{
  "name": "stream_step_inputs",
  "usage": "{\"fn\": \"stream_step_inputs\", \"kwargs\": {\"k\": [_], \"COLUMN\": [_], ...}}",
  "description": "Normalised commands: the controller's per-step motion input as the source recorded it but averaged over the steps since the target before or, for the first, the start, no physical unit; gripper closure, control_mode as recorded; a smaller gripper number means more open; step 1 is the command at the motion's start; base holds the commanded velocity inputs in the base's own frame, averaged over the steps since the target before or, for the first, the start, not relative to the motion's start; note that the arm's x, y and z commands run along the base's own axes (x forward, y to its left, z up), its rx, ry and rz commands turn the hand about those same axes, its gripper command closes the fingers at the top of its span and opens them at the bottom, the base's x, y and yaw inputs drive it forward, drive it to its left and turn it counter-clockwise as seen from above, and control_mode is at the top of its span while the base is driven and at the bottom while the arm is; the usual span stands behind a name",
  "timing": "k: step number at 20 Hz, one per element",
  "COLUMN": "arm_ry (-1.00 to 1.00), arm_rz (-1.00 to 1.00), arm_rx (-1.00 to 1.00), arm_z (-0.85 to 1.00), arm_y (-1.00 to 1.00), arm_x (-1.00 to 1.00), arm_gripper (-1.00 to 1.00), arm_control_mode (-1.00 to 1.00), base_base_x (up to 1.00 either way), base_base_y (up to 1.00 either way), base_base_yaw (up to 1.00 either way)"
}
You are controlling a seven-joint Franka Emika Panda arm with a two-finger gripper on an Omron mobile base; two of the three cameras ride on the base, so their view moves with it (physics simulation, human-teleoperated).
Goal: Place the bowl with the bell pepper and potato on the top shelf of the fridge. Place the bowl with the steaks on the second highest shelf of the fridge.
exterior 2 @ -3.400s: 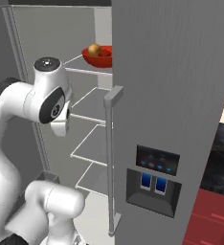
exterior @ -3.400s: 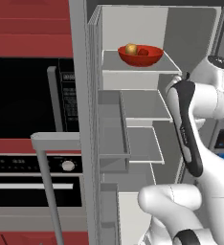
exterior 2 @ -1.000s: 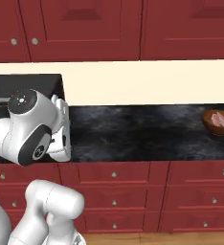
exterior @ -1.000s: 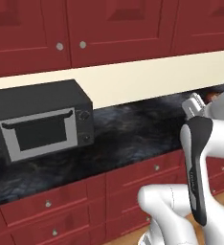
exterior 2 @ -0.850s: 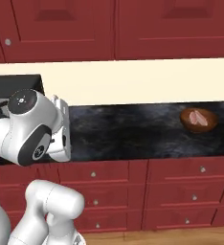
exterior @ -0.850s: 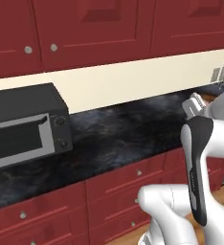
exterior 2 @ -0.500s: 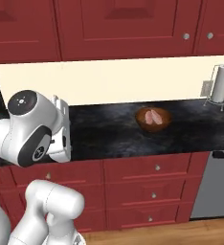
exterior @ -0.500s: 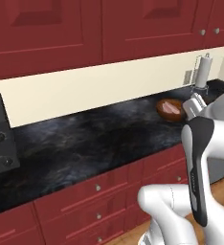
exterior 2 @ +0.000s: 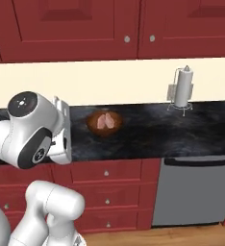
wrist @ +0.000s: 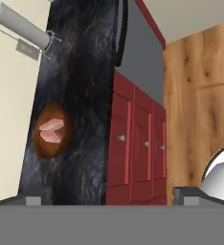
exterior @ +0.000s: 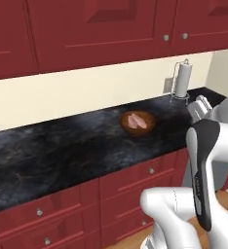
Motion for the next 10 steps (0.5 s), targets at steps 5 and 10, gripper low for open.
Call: {"fn": "stream_step_inputs", "kwargs": {"k": [5,10], "arm_ry": [0.0,0.0], "arm_rz": [0.0,0.0], "arm_rx": [0.0,0.0], "arm_z": [0.0,0.0], "arm_y": [0.0,0.0], "arm_x": [0.0,0.0], "arm_gripper": [-1.0,-1.0], "arm_control_mode": [1.0,1.0], "base_base_x": [0.36,0.74], "base_base_y": [-0.42,0.0], "base_base_yaw": [0.3,0.26]}}
